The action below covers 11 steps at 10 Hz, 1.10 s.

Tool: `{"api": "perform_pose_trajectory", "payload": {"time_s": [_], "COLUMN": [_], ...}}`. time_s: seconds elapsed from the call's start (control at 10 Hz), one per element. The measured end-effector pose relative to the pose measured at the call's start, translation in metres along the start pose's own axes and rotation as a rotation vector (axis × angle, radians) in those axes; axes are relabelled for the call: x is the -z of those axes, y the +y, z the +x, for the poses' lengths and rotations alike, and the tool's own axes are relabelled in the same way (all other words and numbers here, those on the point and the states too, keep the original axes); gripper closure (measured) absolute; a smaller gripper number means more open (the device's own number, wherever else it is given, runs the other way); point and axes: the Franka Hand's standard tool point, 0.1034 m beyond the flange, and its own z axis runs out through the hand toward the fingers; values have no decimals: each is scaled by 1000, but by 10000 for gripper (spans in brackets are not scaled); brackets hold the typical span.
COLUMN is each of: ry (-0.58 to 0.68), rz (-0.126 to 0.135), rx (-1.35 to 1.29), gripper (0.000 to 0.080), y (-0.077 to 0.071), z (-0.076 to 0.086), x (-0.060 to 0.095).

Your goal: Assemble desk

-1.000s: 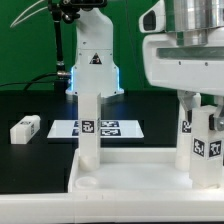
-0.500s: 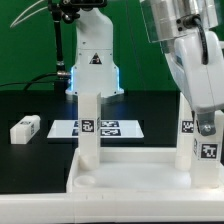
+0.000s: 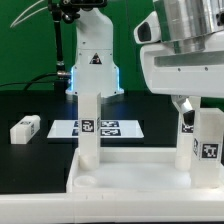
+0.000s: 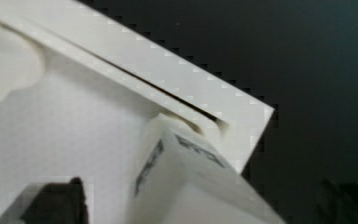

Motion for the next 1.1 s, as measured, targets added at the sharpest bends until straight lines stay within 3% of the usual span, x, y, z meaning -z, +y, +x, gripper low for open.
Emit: {"api": "perform_pose_trajectory", "payload": {"time_s": [0.2,0.3,0.4,0.5,0.6,0.7,0.8,0.9,1.0,1.1], "ry": [4,13,33,33,24,27,28,28,29,36], "rz": [-6,-22,-64,-77,-80,-79,-79,-79,-79,-78], "rx": [121,217,462,655,811,769,757,756,718,591], "gripper": [150,150,150,150,150,152,319,319,456,500], "y": [2,3,4,2,2,2,2,2,2,4], "z": [3,4,4,3,3,3,4,4,4,7], "x": [-1,-1,-2,-3,-6,-6,-6,-6,-6,-6]}}
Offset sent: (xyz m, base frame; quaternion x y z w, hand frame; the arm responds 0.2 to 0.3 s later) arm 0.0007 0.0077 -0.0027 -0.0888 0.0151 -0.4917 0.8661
